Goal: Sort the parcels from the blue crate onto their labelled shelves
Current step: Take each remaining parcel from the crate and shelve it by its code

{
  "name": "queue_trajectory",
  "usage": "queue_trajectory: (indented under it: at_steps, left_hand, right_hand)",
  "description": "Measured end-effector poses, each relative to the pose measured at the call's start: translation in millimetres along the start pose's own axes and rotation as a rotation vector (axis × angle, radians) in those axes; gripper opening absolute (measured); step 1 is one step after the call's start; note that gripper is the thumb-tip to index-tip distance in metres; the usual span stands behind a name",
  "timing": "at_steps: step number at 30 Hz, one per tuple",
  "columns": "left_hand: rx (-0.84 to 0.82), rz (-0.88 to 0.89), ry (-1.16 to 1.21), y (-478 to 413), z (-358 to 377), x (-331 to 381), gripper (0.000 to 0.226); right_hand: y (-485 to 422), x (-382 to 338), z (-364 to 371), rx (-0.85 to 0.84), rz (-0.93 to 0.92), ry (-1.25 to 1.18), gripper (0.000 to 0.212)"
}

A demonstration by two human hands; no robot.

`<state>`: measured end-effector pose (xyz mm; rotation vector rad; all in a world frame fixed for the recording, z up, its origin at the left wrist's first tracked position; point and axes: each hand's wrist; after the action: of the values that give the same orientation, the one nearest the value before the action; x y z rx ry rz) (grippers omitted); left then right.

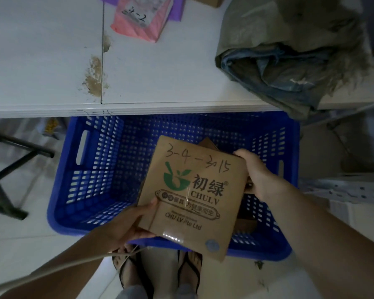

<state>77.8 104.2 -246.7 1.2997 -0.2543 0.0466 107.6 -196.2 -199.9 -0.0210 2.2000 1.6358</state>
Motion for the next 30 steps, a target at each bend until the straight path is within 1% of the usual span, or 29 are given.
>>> queue_trajectory:
  at_steps: [3,4,5,6,7,8,9,10,11,12,13,14,15,17,19,21,22,23,25,27,30]
  left_hand:
    - [0.059,-0.047,0.138,8,0,16,0.060]
    - [0.073,-0.047,0.175,13,0,21,0.056]
    - [0.078,-0.025,0.210,20,0,26,0.046]
    - [0.085,0.012,0.238,27,0,30,0.034]
    - [0.102,0.057,0.252,35,-1,33,0.028]
    - [0.115,0.106,0.249,43,-2,36,0.034]
    - [0.114,0.163,0.248,52,-5,39,0.048]
    - [0.100,0.217,0.246,61,-8,42,0.068]
    - [0.062,0.256,0.217,72,-9,45,0.087]
    - [0.005,0.277,0.158,83,-7,49,0.098]
    - [-0.046,0.286,0.090,93,-4,52,0.098]
    - [-0.079,0.299,0.047,102,-1,55,0.089]
    - [-0.086,0.324,0.049,110,3,58,0.075]
    - [-0.046,0.375,0.139,125,13,62,0.052]
    - [-0.023,0.410,0.279,137,25,65,0.043]
    - [0.056,0.461,0.288,150,37,69,0.035]
    - [0.099,0.474,0.255,157,41,70,0.035]
    - [0.088,0.461,0.242,162,43,70,0.041]
    - [-0.018,0.394,0.220,176,43,70,0.050]
    - [-0.123,0.364,0.171,196,44,72,0.039]
    - [-0.166,0.340,0.030,232,40,72,0.028]
  right_hand:
    - [11,7,-13,-0.007,0.018,-0.162,0.021]
    - [16,10,-18,-0.024,0.042,-0.234,0.017]
    - [22,13,-23,-0.043,0.060,-0.294,0.020]
    - [28,16,-27,-0.060,0.068,-0.336,0.029]
    - [33,18,-30,-0.066,0.067,-0.348,0.037]
    - [39,20,-32,-0.071,0.054,-0.330,0.045]
    - [46,21,-35,-0.076,0.038,-0.311,0.051]
    - [53,22,-39,-0.078,0.023,-0.297,0.056]
    - [60,22,-42,-0.073,0.006,-0.298,0.056]
    - [67,21,-46,-0.071,-0.008,-0.307,0.050]
    - [76,19,-49,-0.074,-0.013,-0.309,0.040]
    - [84,18,-52,-0.096,-0.004,-0.313,0.025]
    - [97,14,-53,-0.135,0.012,-0.324,0.015]
    - [113,12,-55,-0.245,0.047,-0.365,0.045]
    - [131,12,-54,-0.328,0.025,-0.401,0.062]
    - [147,13,-54,-0.306,-0.003,-0.431,0.073]
    - [153,15,-56,-0.276,-0.025,-0.434,0.077]
    - [162,15,-56,-0.255,-0.059,-0.436,0.079]
    - [179,13,-59,-0.236,-0.169,-0.433,0.078]
    - [199,10,-61,-0.193,-0.282,-0.414,0.072]
    - [243,-6,-61,-0.072,-0.411,-0.367,0.071]
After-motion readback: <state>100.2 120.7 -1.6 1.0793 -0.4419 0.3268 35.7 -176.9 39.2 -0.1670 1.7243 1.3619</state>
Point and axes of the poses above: each hand's wrist, its own y-axis away from the middle knuckle, its own z-axis out of the palm, x = y × z, and after that the axes turned 3 degrees about -y, right-handed
